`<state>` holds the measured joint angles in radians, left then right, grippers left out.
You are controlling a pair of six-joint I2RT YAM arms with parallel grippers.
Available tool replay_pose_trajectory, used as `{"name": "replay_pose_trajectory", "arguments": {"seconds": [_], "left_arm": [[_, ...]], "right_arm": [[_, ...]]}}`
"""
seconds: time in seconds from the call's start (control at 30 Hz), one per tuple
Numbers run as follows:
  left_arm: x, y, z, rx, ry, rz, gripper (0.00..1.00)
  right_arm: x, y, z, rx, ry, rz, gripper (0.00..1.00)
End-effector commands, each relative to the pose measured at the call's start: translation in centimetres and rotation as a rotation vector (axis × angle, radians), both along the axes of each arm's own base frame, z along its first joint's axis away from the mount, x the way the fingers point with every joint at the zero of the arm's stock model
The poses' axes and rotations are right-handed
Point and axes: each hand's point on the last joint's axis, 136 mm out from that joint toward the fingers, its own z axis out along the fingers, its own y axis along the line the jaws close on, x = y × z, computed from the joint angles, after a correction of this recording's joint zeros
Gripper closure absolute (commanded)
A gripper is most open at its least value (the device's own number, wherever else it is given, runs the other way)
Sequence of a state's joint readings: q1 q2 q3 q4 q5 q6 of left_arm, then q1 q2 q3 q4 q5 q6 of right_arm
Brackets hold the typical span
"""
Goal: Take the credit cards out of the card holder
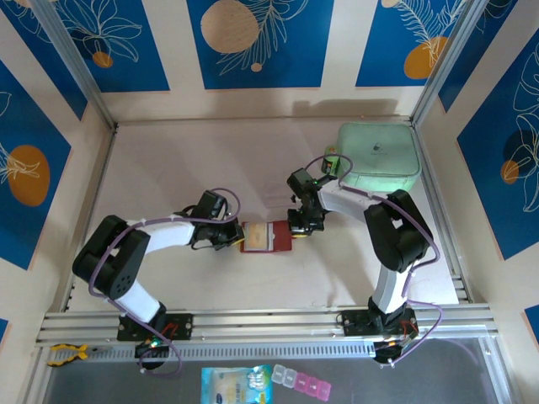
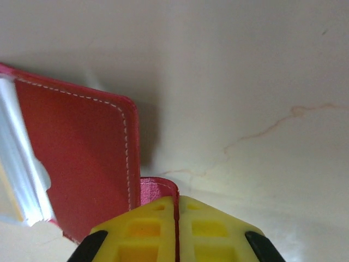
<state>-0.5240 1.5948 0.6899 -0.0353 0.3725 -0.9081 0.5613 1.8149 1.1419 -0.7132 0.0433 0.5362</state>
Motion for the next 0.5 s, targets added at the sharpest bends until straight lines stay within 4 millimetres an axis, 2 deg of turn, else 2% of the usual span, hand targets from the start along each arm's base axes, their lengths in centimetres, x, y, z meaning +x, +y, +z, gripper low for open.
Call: {"name": "replay_pose_trajectory", "arguments": {"seconds": [0.0, 0.23, 0.47], "left_arm": [[-1.3, 0.9, -1.6, 0.048, 0.05, 0.006, 0.97], [-1.8, 1.0, -1.8, 0.05, 0.061, 0.009, 0.97], [-1.7, 0.8, -1.3, 0.034, 0.05, 0.015, 0.97]], "right_arm": [[0.2, -1.2, -1.4, -0.067, 0.001, 0.014, 0.9], [0.1, -2.0, -1.0, -0.096, -0.014, 0.011, 0.63], [-0.3, -3.2, 1.1, -0.108, -0.032, 0.004, 0.53]]}}
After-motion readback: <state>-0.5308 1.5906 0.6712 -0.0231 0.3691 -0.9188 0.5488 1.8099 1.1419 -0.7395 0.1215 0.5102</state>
